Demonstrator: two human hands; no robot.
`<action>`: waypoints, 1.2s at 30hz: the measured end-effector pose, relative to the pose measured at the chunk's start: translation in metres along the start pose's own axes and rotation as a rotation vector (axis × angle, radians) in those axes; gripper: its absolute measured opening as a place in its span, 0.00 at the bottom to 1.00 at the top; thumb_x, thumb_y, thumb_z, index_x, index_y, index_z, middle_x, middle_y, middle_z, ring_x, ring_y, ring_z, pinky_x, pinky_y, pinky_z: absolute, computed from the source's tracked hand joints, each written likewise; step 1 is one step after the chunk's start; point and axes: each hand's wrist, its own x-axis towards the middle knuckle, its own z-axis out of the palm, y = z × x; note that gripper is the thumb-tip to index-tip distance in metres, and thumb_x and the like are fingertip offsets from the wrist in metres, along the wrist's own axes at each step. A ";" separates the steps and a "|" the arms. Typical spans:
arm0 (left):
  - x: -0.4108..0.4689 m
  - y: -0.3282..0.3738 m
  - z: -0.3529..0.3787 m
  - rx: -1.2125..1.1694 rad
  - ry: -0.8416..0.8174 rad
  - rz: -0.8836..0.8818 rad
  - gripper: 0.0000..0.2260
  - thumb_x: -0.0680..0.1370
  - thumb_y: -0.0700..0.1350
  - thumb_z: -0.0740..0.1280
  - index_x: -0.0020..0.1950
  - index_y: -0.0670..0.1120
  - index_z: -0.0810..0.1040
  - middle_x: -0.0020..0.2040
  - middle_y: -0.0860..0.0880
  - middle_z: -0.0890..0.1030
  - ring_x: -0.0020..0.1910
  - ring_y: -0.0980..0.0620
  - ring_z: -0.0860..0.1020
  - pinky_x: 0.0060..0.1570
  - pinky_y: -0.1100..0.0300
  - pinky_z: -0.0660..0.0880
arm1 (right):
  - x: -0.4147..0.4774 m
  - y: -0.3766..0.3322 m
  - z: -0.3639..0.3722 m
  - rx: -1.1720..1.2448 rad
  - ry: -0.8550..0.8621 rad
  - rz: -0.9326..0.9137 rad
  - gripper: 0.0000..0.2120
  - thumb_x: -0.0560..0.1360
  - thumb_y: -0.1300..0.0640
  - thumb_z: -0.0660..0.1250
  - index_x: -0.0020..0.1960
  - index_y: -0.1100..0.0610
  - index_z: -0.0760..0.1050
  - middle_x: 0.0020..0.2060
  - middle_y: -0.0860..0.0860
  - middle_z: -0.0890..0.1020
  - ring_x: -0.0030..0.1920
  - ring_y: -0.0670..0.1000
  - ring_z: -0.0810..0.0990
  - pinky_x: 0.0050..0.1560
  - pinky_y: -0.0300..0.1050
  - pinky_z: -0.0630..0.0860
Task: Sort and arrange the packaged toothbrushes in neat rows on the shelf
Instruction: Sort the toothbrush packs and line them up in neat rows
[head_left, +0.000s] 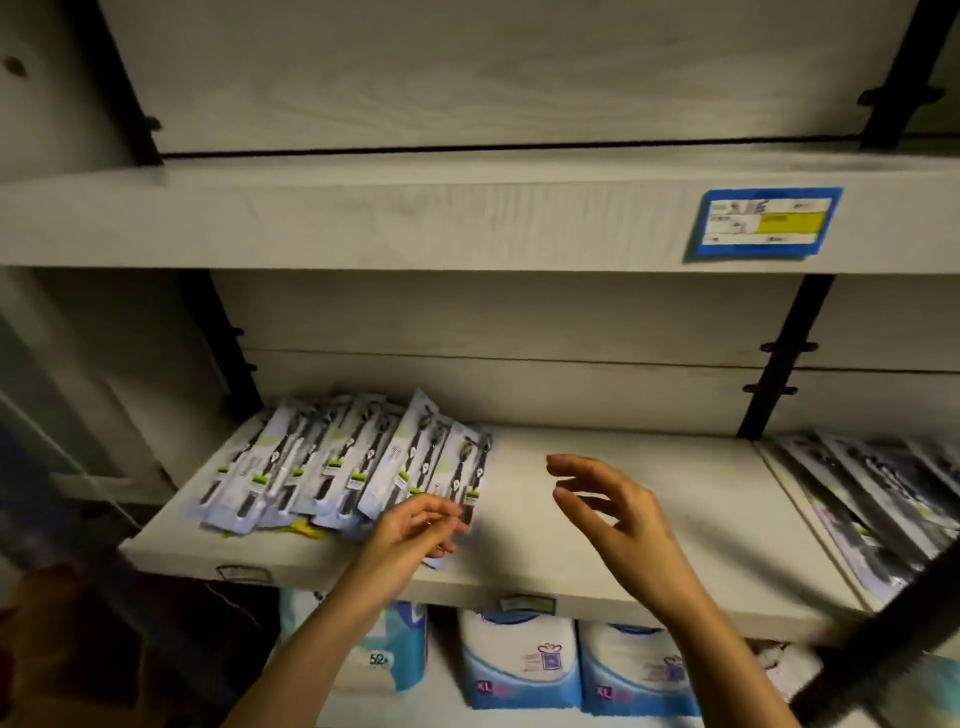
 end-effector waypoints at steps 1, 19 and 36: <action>0.004 -0.003 -0.012 0.003 -0.002 -0.010 0.05 0.77 0.33 0.62 0.50 0.37 0.77 0.42 0.45 0.82 0.35 0.57 0.79 0.36 0.69 0.75 | 0.004 -0.003 0.011 -0.010 0.003 0.006 0.13 0.76 0.57 0.66 0.57 0.43 0.75 0.54 0.37 0.79 0.53 0.36 0.77 0.51 0.26 0.72; 0.114 -0.041 -0.068 1.084 0.220 -0.065 0.28 0.72 0.56 0.70 0.64 0.40 0.68 0.63 0.41 0.74 0.62 0.43 0.72 0.59 0.53 0.70 | 0.029 -0.026 0.051 -0.082 0.008 0.075 0.11 0.77 0.56 0.64 0.53 0.41 0.76 0.53 0.38 0.79 0.52 0.36 0.78 0.48 0.26 0.73; 0.094 -0.034 -0.064 0.449 0.282 0.063 0.11 0.75 0.43 0.69 0.53 0.42 0.72 0.48 0.42 0.81 0.40 0.48 0.79 0.33 0.61 0.76 | 0.024 -0.005 0.055 -0.057 0.040 0.191 0.10 0.77 0.53 0.63 0.57 0.43 0.74 0.55 0.39 0.79 0.53 0.39 0.78 0.49 0.29 0.75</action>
